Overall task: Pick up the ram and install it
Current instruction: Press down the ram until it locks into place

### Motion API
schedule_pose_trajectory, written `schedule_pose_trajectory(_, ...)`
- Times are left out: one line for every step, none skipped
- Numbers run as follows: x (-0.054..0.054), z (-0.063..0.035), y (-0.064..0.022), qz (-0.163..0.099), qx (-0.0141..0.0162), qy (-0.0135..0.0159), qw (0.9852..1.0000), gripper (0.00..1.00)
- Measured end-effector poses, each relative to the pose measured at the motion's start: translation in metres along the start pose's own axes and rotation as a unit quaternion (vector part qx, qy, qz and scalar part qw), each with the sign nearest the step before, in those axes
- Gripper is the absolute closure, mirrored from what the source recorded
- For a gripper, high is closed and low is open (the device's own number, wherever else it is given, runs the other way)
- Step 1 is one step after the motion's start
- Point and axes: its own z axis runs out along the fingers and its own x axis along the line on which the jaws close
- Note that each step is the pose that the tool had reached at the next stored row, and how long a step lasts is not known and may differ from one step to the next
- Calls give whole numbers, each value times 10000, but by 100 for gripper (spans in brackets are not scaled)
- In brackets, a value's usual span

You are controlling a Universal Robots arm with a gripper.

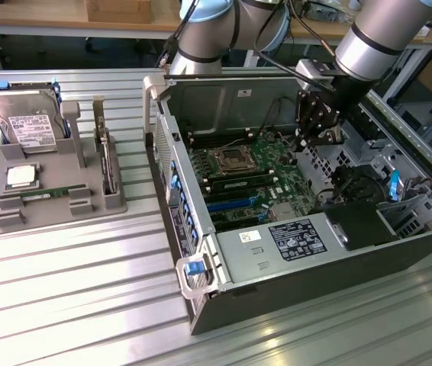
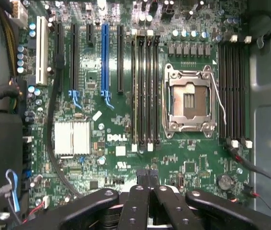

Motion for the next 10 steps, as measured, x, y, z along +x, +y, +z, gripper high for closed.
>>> schedule_pose_trajectory(1, 15, 43, 0, 0, 0, 10000, 90)
schedule_pose_trajectory(2, 30, 76, 0, 0, 0, 10000, 90)
schedule_pose_trajectory(5, 69, 133, 0, 0, 0, 10000, 90)
schedule_pose_trajectory(8, 112, 177, -1, 0, 1, 10000, 90)
schedule_pose_trajectory(12, 172, 212, -2, 0, 0, 10000, 90)
schedule_pose_trajectory(15, 207, 229, -2, 0, 1, 10000, 90)
schedule_pose_trajectory(17, 237, 233, -3, 0, 1, 10000, 90)
schedule_pose_trajectory(18, 255, 236, -2, 0, 0, 10000, 90)
schedule_pose_trajectory(20, 275, 241, -2, 0, 1, 10000, 90)
schedule_pose_trajectory(22, 308, 245, -3, 0, 0, 10000, 90)
